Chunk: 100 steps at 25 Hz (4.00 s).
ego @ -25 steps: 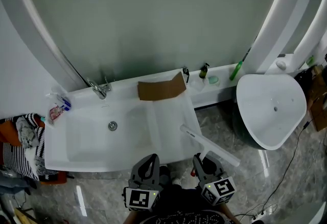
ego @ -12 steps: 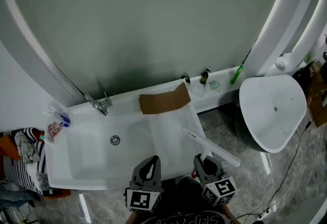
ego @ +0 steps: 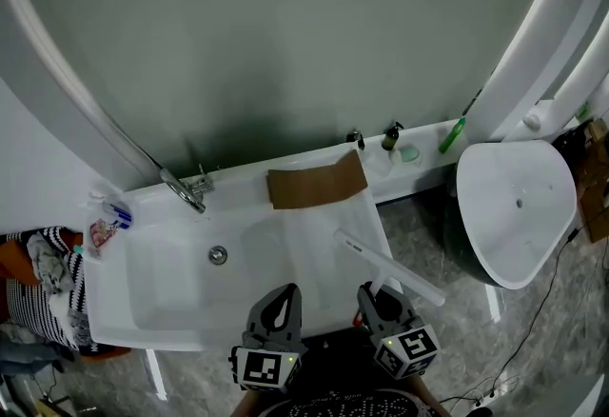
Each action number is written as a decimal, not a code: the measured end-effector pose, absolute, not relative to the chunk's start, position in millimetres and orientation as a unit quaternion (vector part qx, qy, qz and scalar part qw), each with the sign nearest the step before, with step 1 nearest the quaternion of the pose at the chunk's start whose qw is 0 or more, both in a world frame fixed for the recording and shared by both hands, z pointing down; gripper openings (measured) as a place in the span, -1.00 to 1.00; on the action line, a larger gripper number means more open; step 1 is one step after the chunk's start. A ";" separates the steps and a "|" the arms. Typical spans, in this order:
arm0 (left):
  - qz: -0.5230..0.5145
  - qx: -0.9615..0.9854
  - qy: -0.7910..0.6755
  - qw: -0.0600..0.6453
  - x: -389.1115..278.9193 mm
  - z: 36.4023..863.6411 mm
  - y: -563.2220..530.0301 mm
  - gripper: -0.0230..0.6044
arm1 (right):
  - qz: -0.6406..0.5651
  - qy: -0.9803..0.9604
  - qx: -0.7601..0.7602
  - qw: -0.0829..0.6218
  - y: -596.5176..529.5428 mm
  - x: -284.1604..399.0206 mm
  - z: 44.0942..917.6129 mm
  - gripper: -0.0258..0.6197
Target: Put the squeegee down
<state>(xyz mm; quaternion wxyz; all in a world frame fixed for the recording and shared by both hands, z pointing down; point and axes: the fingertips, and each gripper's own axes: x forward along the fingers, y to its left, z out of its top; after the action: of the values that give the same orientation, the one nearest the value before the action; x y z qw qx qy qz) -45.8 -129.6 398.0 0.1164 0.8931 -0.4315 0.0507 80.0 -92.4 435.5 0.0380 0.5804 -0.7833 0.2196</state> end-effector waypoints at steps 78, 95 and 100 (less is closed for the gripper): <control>0.128 0.881 -0.443 0.104 2.5 428.0 -167.0 -0.91 | 0.542 -0.712 0.447 -0.003 -227.7 103.0 592.5 -0.76; 0.133 0.875 -0.453 0.107 3.7 432.5 -169.1 -0.92 | 0.602 -0.668 0.437 -0.018 -225.3 106.0 617.0 -0.76; 0.126 0.873 -0.457 0.113 3.8 431.3 -169.5 -0.91 | 0.597 -0.667 0.446 -0.017 -225.1 106.7 616.3 -0.76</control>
<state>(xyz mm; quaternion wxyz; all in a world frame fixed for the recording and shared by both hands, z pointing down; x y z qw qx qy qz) 3.8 -169.5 431.3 0.1130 0.8733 -0.4570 0.1256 106.7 -225.1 616.3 -0.0167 0.4456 -0.6668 0.5971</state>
